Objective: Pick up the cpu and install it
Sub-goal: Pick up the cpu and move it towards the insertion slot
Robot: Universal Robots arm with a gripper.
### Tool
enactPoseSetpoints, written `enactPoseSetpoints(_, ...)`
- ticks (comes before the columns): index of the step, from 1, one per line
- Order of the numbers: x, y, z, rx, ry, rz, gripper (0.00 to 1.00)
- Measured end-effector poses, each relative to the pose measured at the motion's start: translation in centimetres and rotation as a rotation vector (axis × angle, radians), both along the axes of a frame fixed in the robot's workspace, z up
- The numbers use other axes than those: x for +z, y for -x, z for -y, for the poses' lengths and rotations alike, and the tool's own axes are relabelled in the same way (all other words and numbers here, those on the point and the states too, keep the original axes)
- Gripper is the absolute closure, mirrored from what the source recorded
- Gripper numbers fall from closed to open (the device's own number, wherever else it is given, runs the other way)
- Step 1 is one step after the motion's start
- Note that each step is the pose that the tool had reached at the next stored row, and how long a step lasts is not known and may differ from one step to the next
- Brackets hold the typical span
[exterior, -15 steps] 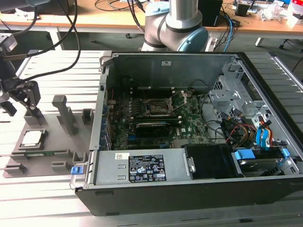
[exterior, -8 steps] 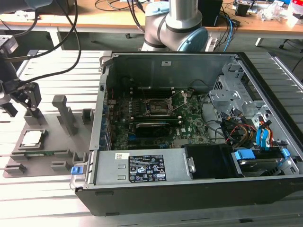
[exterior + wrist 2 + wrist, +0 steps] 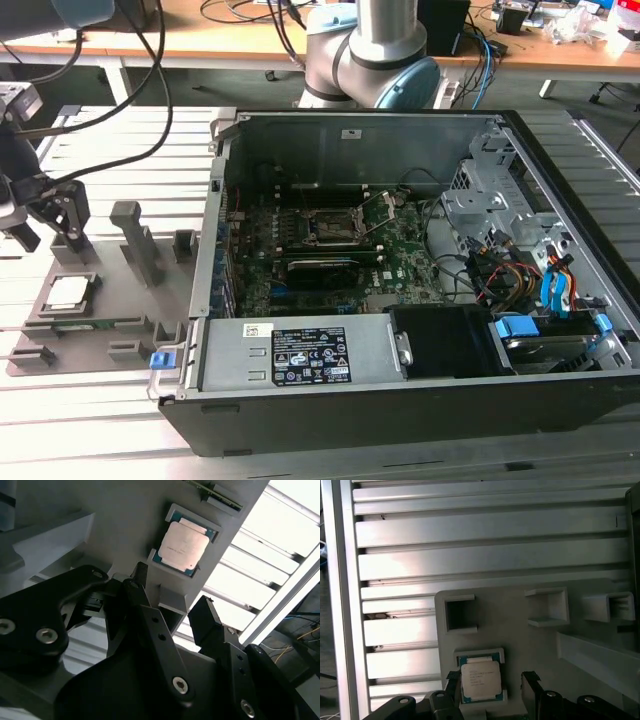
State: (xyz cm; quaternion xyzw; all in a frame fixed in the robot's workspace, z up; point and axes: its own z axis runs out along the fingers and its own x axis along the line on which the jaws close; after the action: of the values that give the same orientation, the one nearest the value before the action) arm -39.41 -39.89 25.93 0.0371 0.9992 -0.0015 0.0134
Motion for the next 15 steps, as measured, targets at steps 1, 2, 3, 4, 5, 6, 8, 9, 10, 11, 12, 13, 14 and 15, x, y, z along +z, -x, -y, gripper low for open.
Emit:
enactPoseSetpoints(1,-0.06,0.00,0.00,0.000,0.0001,-0.0001,0.40)
enactPoseSetpoints(2,-0.20,0.00,0.00,0.000,0.0001,0.0000,0.40)
enactPoseSetpoints(3,-0.29,0.00,0.00,0.000,0.0000,0.0001,0.40)
enactPoseSetpoints(4,-0.39,0.00,0.00,0.000,0.0001,0.0000,0.40)
enactPoseSetpoints(5,-0.47,0.00,0.00,0.000,0.0000,0.0000,0.40)
enactPoseSetpoints(6,-0.52,0.00,0.00,0.000,0.0001,-0.0001,0.40)
enactPoseSetpoints(8,-0.59,0.00,0.00,0.014,0.0014,-0.0001,0.40)
enactPoseSetpoints(9,-0.61,0.00,-0.01,0.051,0.0014,0.0000,0.40)
enactPoseSetpoints(10,-0.63,0.01,-0.01,0.085,0.0014,0.0000,0.40)
enactPoseSetpoints(11,-0.67,0.00,0.00,0.102,0.0014,0.0001,0.40)
enactPoseSetpoints(12,-0.73,0.00,0.00,0.103,0.0012,0.0004,0.40)
enactPoseSetpoints(13,-0.81,0.02,0.01,0.104,0.0013,0.0002,0.40)
enactPoseSetpoints(14,-0.89,0.03,0.01,0.104,0.0020,0.0000,0.40)
enactPoseSetpoints(15,-0.97,0.07,0.02,0.104,0.0045,-0.0001,0.40)
